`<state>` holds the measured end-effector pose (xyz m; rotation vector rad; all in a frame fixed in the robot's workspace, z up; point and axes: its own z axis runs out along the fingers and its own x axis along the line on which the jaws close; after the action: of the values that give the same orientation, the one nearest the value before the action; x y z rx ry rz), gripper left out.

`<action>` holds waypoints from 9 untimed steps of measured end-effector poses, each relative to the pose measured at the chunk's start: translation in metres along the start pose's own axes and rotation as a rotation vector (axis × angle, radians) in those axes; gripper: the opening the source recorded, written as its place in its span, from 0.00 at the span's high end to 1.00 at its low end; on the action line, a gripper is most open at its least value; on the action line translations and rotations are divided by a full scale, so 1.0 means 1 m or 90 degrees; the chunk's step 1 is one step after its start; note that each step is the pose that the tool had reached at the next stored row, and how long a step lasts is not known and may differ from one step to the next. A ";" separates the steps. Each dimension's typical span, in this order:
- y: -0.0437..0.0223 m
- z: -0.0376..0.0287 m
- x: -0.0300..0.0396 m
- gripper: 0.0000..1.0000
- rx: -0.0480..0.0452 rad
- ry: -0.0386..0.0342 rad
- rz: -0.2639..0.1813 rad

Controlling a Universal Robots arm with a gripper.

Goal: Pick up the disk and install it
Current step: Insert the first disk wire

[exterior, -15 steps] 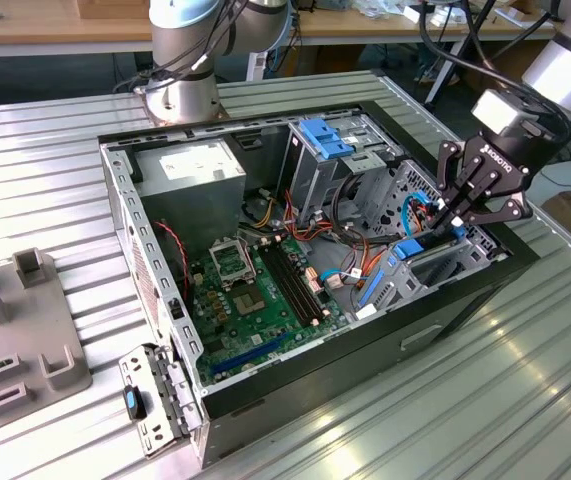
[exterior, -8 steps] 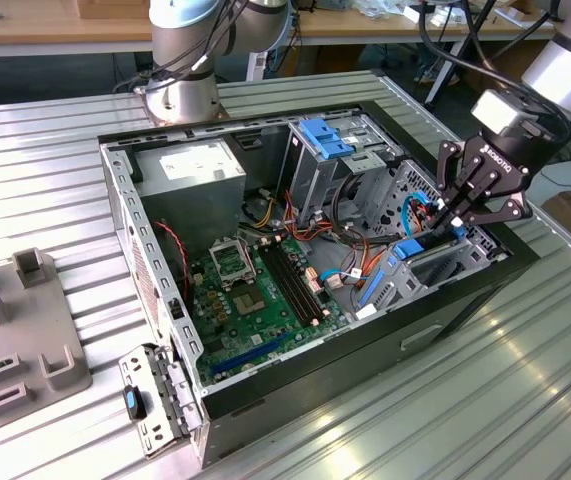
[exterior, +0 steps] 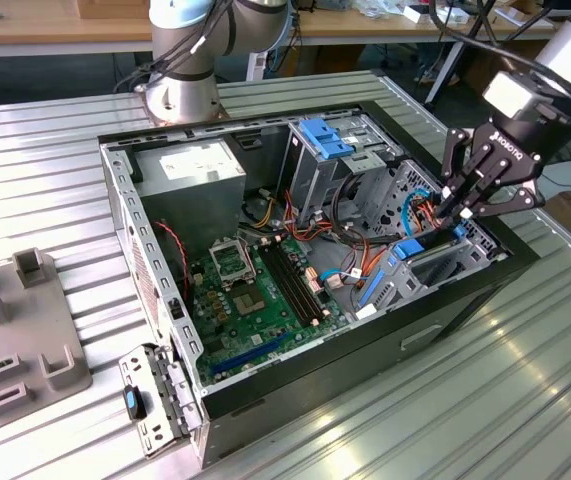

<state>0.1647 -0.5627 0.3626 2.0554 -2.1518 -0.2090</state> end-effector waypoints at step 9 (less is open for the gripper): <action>0.0071 -0.0020 0.0003 0.76 0.0488 -0.0173 -0.007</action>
<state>0.1582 -0.5627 0.3660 2.1184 -2.1973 -0.1590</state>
